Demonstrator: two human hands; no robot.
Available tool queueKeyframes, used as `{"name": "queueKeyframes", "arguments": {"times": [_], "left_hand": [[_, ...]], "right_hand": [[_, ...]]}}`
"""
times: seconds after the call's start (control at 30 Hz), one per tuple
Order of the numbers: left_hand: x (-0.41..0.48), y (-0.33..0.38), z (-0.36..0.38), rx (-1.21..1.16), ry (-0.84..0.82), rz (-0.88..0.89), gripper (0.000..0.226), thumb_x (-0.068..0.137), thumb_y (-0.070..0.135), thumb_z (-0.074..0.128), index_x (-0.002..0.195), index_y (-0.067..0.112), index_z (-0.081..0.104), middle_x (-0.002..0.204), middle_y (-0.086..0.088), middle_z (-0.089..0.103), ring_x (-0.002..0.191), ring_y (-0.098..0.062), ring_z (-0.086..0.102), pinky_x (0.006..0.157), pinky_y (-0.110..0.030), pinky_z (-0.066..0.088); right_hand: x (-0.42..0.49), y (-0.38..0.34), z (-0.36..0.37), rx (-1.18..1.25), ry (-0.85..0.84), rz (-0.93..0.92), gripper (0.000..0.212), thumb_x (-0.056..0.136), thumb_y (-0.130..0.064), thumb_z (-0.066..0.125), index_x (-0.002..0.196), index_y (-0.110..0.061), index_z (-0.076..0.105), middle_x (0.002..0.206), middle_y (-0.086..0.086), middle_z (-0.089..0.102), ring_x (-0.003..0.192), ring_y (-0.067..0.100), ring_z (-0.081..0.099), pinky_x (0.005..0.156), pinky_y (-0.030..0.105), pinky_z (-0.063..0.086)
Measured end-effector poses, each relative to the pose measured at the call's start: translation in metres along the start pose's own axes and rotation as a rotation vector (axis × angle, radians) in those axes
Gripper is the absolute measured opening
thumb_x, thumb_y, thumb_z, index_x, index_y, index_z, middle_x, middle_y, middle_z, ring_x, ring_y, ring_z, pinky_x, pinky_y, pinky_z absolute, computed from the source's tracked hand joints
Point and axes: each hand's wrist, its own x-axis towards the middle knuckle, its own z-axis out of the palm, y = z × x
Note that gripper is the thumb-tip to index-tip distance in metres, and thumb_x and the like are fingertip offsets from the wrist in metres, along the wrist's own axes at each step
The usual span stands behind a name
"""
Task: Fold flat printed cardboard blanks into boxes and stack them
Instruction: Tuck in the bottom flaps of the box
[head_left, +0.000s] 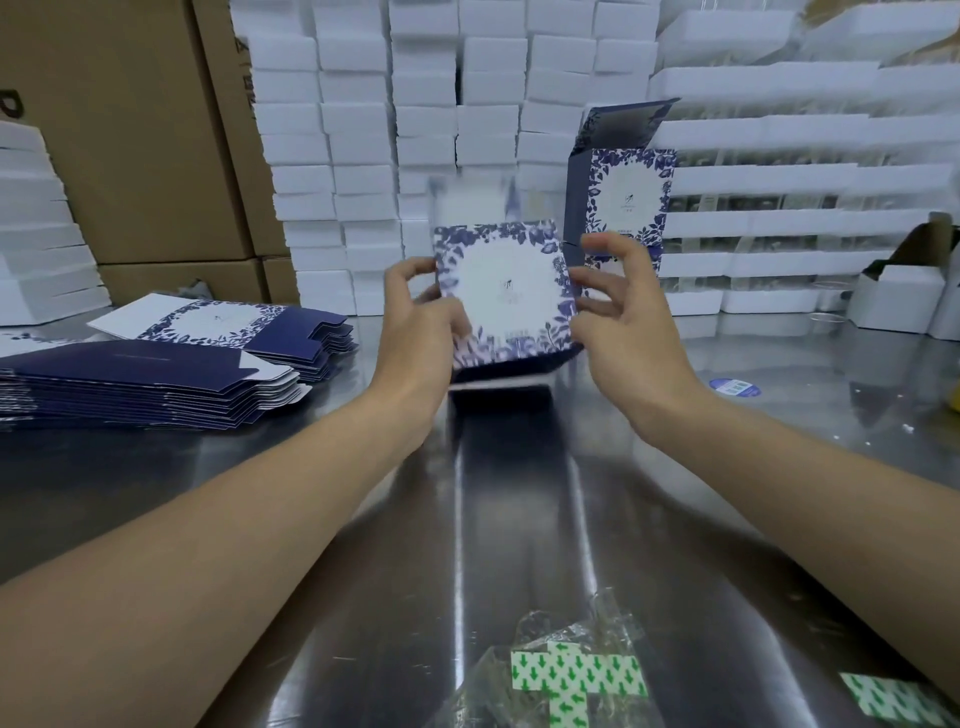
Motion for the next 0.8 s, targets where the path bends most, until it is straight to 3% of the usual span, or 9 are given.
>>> {"name": "queueKeyframes", "arguments": {"times": [0.03, 0.1, 0.23, 0.3, 0.4, 0.53, 0.67, 0.73, 0.8], "left_hand": [[0.001, 0.001, -0.002, 0.011, 0.022, 0.034, 0.062, 0.082, -0.009, 0.050, 0.132, 0.029, 0.048, 0.106, 0.003, 0.066, 0.073, 0.004, 0.060, 0.061, -0.009, 0.047], [-0.002, 0.004, -0.003, 0.014, 0.036, 0.065, 0.070, 0.082, -0.009, 0.051, 0.138, 0.034, 0.042, 0.105, 0.002, 0.065, 0.069, 0.004, 0.058, 0.060, -0.009, 0.048], [-0.008, 0.002, 0.003, 0.043, 0.006, 0.099, 0.076, 0.091, 0.006, 0.065, 0.154, 0.033, 0.033, 0.126, 0.000, 0.067, 0.106, -0.010, 0.065, 0.094, -0.030, 0.052], [-0.009, 0.001, 0.004, 0.037, 0.014, 0.100, 0.063, 0.094, 0.017, 0.072, 0.148, 0.033, 0.042, 0.127, 0.005, 0.070, 0.112, -0.011, 0.068, 0.097, -0.033, 0.054], [-0.005, 0.001, 0.003, 0.088, 0.070, 0.118, 0.034, 0.098, 0.036, 0.073, 0.127, 0.030, 0.057, 0.118, 0.011, 0.069, 0.104, -0.001, 0.068, 0.084, -0.024, 0.053], [-0.001, -0.001, 0.002, 0.106, 0.107, 0.143, 0.023, 0.098, 0.010, 0.064, 0.116, 0.023, 0.058, 0.111, 0.009, 0.066, 0.083, 0.005, 0.066, 0.067, -0.018, 0.050], [-0.005, -0.001, 0.002, 0.160, 0.070, 0.175, 0.038, 0.095, 0.006, 0.063, 0.118, 0.033, 0.051, 0.112, 0.013, 0.061, 0.090, -0.004, 0.063, 0.062, -0.015, 0.047], [-0.003, 0.001, 0.002, 0.120, 0.114, 0.137, 0.014, 0.102, 0.034, 0.064, 0.112, 0.034, 0.055, 0.105, 0.018, 0.062, 0.085, -0.001, 0.060, 0.073, -0.024, 0.051], [-0.001, 0.004, 0.001, 0.069, 0.150, 0.070, 0.027, 0.104, 0.062, 0.051, 0.103, 0.037, 0.058, 0.096, 0.022, 0.062, 0.088, -0.005, 0.057, 0.092, -0.040, 0.055]], "right_hand": [[0.000, 0.000, -0.001, -0.011, 0.002, -0.054, 0.068, 0.085, 0.018, 0.044, 0.132, -0.029, 0.051, 0.117, -0.002, 0.063, 0.097, 0.004, 0.064, 0.077, 0.022, 0.055], [0.000, 0.002, -0.001, -0.028, 0.016, -0.083, 0.075, 0.081, 0.023, 0.046, 0.132, -0.031, 0.048, 0.112, -0.003, 0.061, 0.086, -0.007, 0.061, 0.066, 0.019, 0.053], [0.000, 0.007, 0.001, -0.142, -0.013, -0.054, 0.082, 0.082, 0.013, 0.063, 0.143, -0.040, 0.044, 0.106, -0.008, 0.056, 0.086, -0.010, 0.061, 0.064, 0.020, 0.053], [-0.002, 0.008, 0.003, -0.185, -0.034, -0.043, 0.078, 0.083, -0.005, 0.074, 0.141, -0.048, 0.044, 0.110, -0.007, 0.057, 0.096, 0.002, 0.064, 0.077, 0.032, 0.058], [-0.003, 0.008, 0.003, -0.174, -0.018, 0.012, 0.065, 0.080, -0.052, 0.083, 0.133, -0.049, 0.046, 0.115, -0.006, 0.063, 0.104, 0.011, 0.066, 0.088, 0.036, 0.057], [0.000, 0.006, 0.001, -0.119, 0.035, 0.122, 0.062, 0.076, -0.089, 0.059, 0.111, -0.037, 0.056, 0.103, -0.010, 0.065, 0.099, 0.011, 0.065, 0.097, 0.051, 0.056], [0.000, 0.001, 0.002, -0.086, 0.067, 0.153, 0.057, 0.083, -0.083, 0.039, 0.094, -0.031, 0.059, 0.091, -0.014, 0.059, 0.102, 0.018, 0.064, 0.104, 0.056, 0.050], [0.000, -0.003, 0.003, -0.048, 0.113, 0.185, 0.049, 0.086, -0.069, 0.038, 0.087, -0.025, 0.060, 0.087, -0.009, 0.059, 0.109, 0.029, 0.067, 0.107, 0.058, 0.048], [0.003, -0.005, 0.002, -0.019, 0.162, 0.211, 0.037, 0.087, -0.054, 0.040, 0.083, -0.022, 0.055, 0.084, -0.003, 0.058, 0.110, 0.038, 0.066, 0.106, 0.060, 0.048]]}}
